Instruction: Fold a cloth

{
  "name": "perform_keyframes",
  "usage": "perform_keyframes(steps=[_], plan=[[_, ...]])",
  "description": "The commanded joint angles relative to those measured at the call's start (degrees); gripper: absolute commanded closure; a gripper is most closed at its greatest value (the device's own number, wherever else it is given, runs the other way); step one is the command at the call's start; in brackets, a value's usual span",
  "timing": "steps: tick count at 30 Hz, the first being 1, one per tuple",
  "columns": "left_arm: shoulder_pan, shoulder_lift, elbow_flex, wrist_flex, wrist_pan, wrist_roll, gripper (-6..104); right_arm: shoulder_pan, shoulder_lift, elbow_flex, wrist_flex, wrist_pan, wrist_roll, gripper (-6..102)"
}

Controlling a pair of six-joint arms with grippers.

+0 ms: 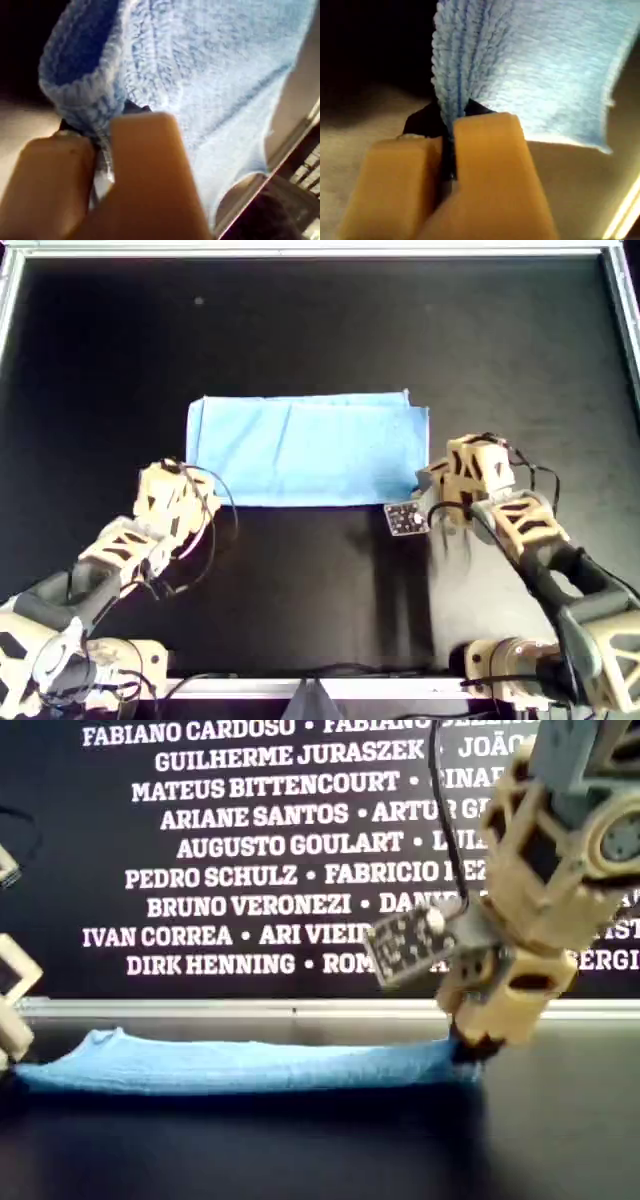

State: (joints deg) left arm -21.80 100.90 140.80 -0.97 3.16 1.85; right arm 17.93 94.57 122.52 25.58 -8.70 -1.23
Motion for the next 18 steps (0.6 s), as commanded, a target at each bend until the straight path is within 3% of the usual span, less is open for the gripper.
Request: perform_keyframes(steps=[1,5,10,13,18], plan=[[-1.6,4.0,-0.5,-0.6,0.0,-0.3,98,-0.5,4.8,-0.7,0.8,0.4,0.26,92],[-1.5,5.8,0.0,-0.6,0.0,-0.3,87,-1.0,4.9,-0.4,0.8,-0.3,0.26,82],[-1.5,12.9,5.9,-0.6,0.0,-0.3,58,-1.0,5.0,1.2,0.8,-0.3,0.26,58],[-1.5,18.1,11.3,-0.6,0.0,0.6,46,-1.0,5.1,3.5,0.8,-0.3,0.18,49],[-1.4,28.4,19.7,-0.6,-0.8,0.6,39,-1.1,11.7,9.8,0.8,-0.3,0.18,46]])
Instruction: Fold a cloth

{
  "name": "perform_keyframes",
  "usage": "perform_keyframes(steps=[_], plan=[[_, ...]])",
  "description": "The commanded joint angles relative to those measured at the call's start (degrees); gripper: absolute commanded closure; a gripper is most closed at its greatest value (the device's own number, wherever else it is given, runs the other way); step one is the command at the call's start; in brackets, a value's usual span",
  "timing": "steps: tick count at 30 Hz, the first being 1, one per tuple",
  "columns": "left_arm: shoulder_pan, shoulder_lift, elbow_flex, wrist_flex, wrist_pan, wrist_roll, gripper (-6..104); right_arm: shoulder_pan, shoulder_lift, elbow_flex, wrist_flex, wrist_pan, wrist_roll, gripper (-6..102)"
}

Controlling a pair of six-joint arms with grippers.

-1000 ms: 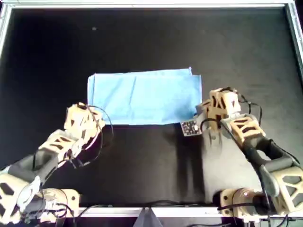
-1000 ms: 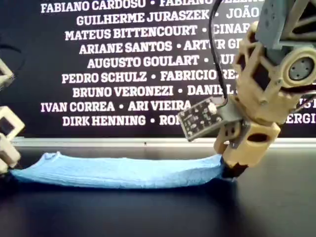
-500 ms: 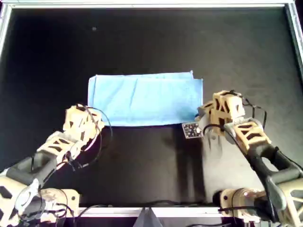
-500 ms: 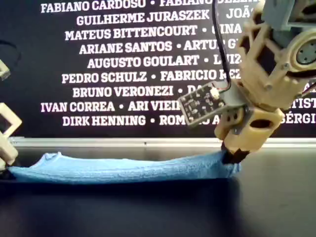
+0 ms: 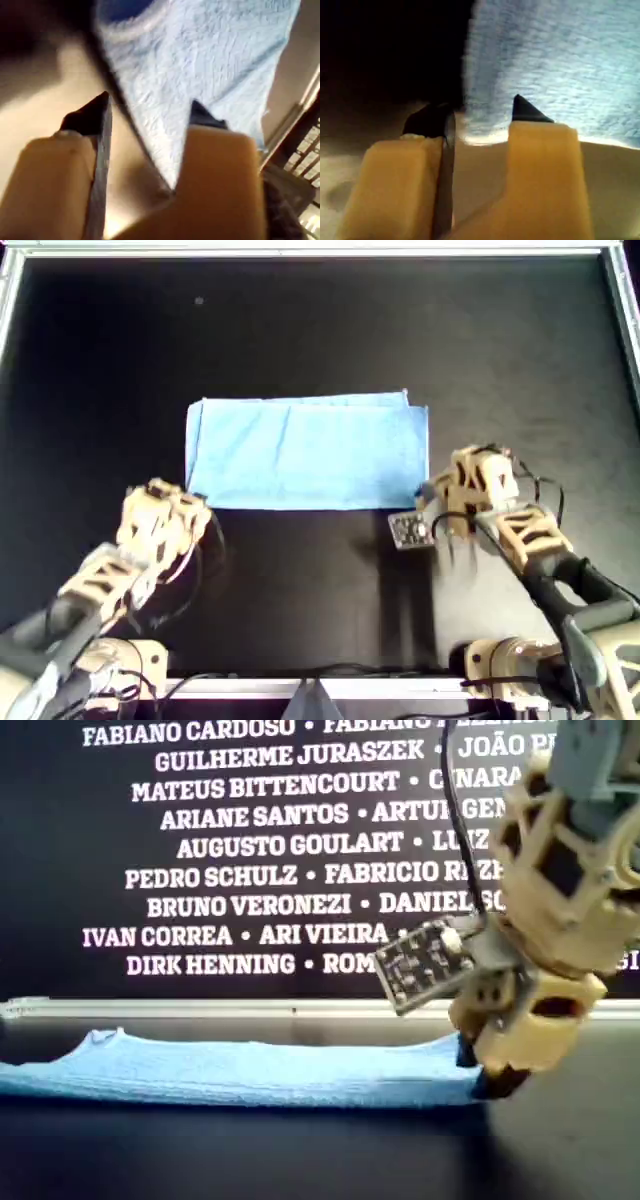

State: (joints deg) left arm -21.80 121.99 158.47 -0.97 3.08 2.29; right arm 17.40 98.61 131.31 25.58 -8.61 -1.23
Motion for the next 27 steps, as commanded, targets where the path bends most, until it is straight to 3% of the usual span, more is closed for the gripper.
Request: perform_keyframes(steps=[1,5,16,22,27], plan=[[-1.4,10.0,3.5,-0.6,-0.8,0.2,39,-0.5,10.6,2.9,0.8,-0.4,0.18,46],[-0.8,22.8,8.7,-0.6,-1.0,0.2,39,-0.5,25.8,10.3,0.8,0.5,-0.79,46],[-0.1,52.8,14.2,-0.6,-1.1,0.3,39,-3.5,50.4,20.0,0.8,0.6,-0.88,45],[5.3,54.7,14.2,-0.6,-1.1,0.3,39,-11.5,63.1,27.6,0.4,0.6,-0.88,45],[11.5,54.7,14.2,-0.6,-1.1,0.3,39,-13.4,72.2,32.3,0.4,-0.1,0.0,45]])
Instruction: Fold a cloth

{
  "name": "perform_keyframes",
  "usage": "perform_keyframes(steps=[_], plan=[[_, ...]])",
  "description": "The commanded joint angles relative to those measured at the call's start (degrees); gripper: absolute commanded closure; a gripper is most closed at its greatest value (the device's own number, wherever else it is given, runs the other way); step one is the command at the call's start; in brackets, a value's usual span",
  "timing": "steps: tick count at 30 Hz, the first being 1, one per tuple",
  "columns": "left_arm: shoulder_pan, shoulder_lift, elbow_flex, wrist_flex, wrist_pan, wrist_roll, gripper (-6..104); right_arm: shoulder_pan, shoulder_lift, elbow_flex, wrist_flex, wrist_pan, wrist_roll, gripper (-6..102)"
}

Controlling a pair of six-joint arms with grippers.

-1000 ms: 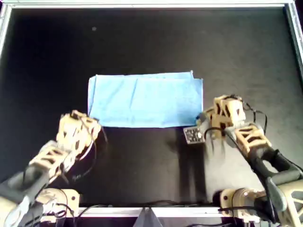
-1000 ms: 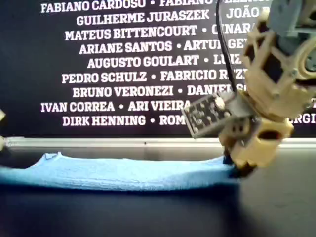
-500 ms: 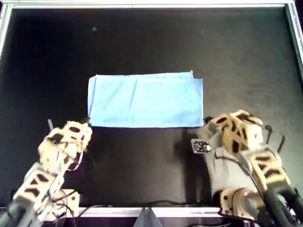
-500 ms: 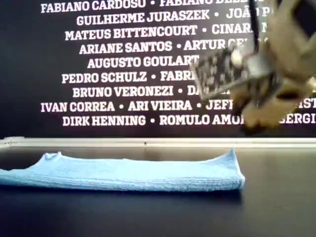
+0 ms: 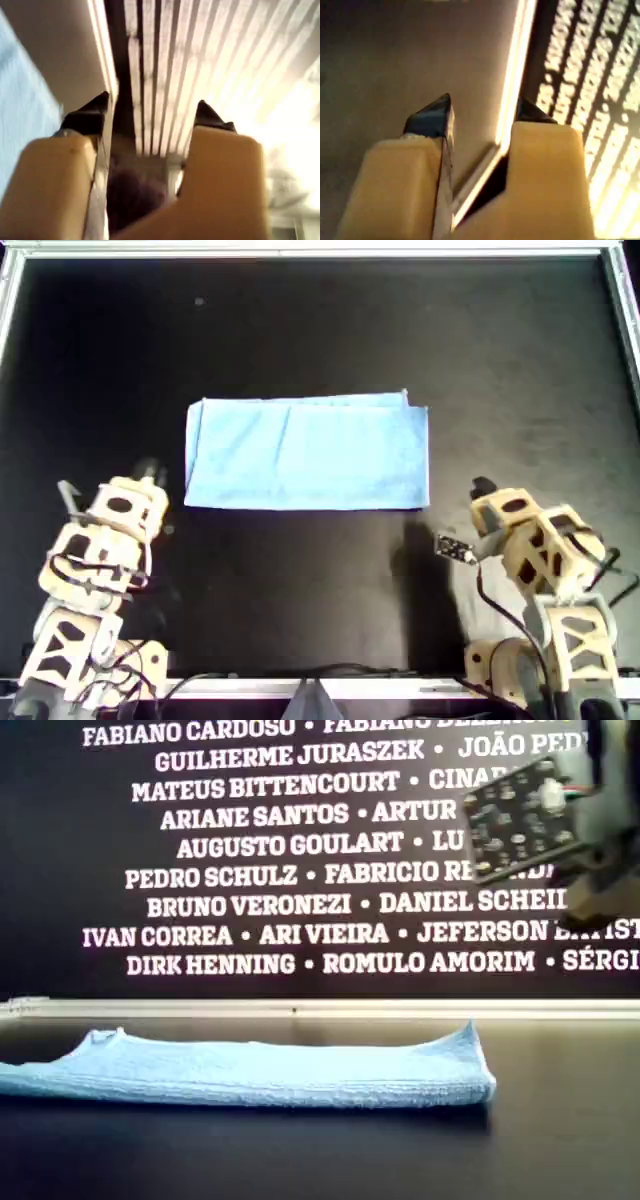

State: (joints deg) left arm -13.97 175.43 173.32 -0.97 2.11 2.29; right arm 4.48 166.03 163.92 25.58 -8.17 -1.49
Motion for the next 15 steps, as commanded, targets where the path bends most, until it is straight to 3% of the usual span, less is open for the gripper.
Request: perform_keyframes(steps=[1,10,15], plan=[[4.7,1.2,-0.6,-0.5,-0.2,0.3,39,-0.1,6.5,0.2,0.4,-0.4,-0.09,45],[5.5,1.1,-0.6,-0.5,-0.2,0.3,39,0.6,9.5,9.8,0.6,-0.8,-0.7,44],[5.5,1.1,-0.6,-0.4,-0.2,0.3,39,1.4,3.7,9.3,0.7,-0.9,-0.79,31]])
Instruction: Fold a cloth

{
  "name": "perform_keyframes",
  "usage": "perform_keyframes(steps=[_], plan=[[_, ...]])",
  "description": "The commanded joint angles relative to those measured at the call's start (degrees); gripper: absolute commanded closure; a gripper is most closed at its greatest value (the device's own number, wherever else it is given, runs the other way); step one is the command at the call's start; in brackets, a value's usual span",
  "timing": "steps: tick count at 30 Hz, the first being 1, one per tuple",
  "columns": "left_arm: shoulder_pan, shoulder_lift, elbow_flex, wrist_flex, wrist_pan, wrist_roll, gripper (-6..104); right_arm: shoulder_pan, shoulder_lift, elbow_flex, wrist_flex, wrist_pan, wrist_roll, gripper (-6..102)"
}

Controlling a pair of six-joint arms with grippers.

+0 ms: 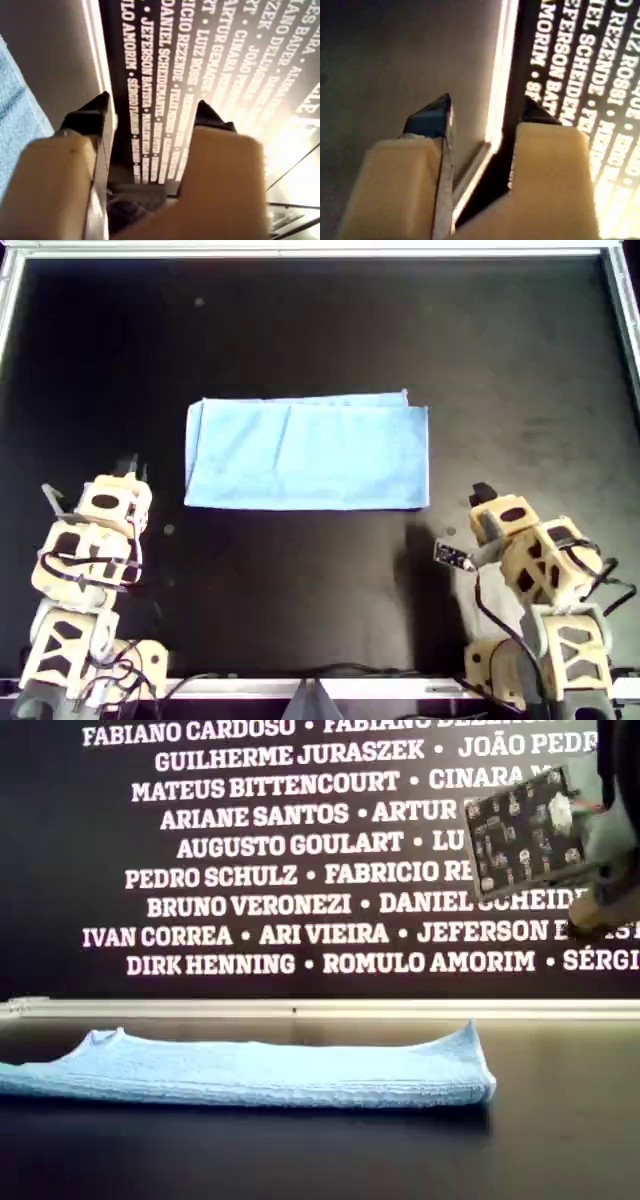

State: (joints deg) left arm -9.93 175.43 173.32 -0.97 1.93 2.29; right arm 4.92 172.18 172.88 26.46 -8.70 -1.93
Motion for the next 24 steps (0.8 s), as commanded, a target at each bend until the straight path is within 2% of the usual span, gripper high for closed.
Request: perform_keyframes(steps=[1,5,12,18,20,24], plan=[[1.5,1.1,-0.6,-0.4,0.0,0.3,39,1.8,-4.4,0.0,-0.2,-0.4,-0.35,27],[1.5,1.1,-0.6,-0.4,0.0,0.3,39,5.7,-13.5,-4.7,-0.2,-0.4,-0.35,20],[1.5,0.4,-0.6,-0.4,0.0,0.3,39,6.3,-34.8,-15.7,-0.6,0.4,-0.26,20],[1.5,-8.1,-0.6,-0.4,0.1,0.3,39,6.3,-53.7,-29.4,-0.8,-0.3,0.0,19],[1.5,-10.6,-0.6,-0.4,0.1,0.3,39,6.5,-59.5,-33.5,-0.8,-0.4,0.79,19],[1.2,-12.0,-0.6,-0.4,0.1,0.3,39,8.3,-69.3,-40.3,-0.8,-0.4,0.88,19]])
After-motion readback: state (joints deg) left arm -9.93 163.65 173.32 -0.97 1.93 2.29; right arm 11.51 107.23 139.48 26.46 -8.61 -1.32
